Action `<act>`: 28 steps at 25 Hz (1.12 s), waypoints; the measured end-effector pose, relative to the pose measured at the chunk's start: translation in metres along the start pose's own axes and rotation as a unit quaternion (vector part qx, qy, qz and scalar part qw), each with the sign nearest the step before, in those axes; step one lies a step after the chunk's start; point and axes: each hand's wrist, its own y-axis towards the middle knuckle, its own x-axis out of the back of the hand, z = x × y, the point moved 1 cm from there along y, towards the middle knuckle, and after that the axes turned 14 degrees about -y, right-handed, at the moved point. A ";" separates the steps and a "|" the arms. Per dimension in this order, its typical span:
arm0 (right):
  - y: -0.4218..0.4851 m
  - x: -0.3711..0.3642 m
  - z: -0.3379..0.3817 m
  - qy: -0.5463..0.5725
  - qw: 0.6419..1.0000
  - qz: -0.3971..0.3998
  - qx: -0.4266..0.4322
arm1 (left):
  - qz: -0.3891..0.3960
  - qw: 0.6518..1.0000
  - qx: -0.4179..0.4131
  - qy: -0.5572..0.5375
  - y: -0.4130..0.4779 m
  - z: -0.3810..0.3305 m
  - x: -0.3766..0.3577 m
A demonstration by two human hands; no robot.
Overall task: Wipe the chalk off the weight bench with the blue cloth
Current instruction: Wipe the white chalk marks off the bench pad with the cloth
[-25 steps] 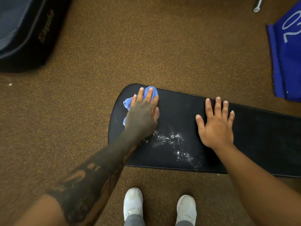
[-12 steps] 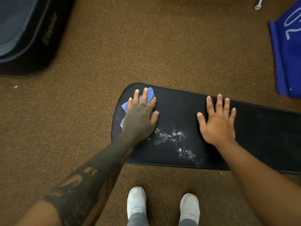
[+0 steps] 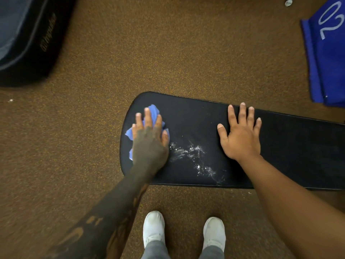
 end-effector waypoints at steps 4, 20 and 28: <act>0.000 0.000 -0.001 -0.003 1.000 0.000 0.003 | 0.053 0.990 -0.119 0.055 0.049 0.006 0.009; 0.000 -0.002 -0.001 -0.007 1.000 -0.005 0.002 | 0.110 0.976 -0.171 0.082 0.056 0.004 0.013; 0.000 0.000 -0.002 -0.002 1.000 0.001 0.002 | 0.013 0.999 0.014 0.045 0.008 -0.016 -0.003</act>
